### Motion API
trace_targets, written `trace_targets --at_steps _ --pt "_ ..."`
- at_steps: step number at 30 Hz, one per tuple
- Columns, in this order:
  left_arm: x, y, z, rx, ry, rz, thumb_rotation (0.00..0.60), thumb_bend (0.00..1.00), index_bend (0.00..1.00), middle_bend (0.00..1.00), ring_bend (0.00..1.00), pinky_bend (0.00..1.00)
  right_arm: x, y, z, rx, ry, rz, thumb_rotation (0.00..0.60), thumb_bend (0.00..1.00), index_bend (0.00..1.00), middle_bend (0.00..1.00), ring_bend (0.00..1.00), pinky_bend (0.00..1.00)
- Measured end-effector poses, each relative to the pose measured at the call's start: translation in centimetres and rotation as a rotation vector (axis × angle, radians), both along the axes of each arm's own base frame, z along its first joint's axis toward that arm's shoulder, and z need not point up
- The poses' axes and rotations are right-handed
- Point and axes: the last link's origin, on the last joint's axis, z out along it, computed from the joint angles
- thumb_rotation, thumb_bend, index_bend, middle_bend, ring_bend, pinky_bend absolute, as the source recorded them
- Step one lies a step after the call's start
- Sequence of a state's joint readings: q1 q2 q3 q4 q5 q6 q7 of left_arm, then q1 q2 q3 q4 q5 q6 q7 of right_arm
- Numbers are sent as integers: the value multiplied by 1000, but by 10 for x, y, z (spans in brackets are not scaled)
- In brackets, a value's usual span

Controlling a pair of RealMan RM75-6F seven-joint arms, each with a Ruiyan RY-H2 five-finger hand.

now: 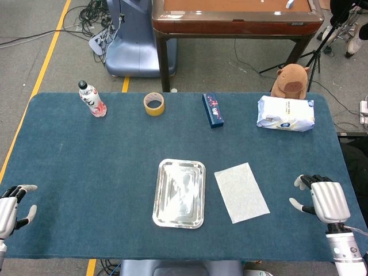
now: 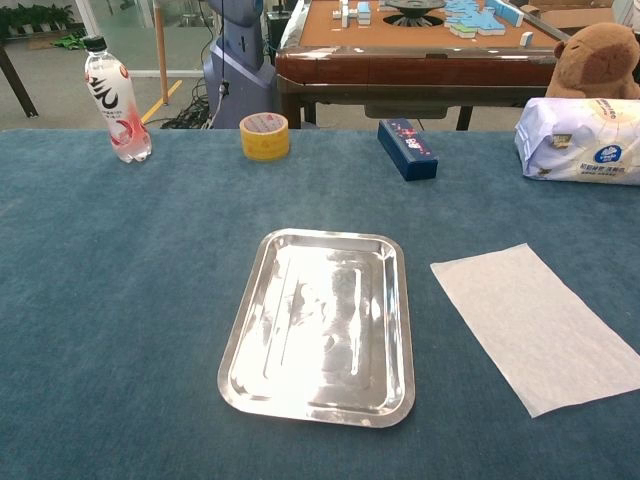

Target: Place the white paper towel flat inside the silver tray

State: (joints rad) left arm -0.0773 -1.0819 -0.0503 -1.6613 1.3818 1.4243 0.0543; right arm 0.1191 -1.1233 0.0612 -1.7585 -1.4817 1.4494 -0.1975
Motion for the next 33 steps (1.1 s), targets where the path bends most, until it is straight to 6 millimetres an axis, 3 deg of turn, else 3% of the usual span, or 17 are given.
trace_targets --at_steps 4,7,14,18,33 --pt "0 0 1 9 -3 -2 600 382 293 307 227 399 1 0 -2 3 0 17 600 146 501 583 493 656" --pt "-2 1 1 4 -2 6 600 382 293 307 227 399 2 0 -6 3 -3 37 600 146 502 632 573 776" --pt "-3 0 6 22 -13 16 600 382 293 307 227 399 4 1 -19 30 -29 93 600 57 489 968 921 984" --pt "-1 -2 6 21 -12 9 600 382 293 307 227 399 -1 2 -30 86 -8 102 600 26 480 1000 998 1000" --pt "-2 -3 8 24 -15 16 600 382 293 307 227 399 1 5 -81 226 1 156 600 23 447 1000 1000 1000"
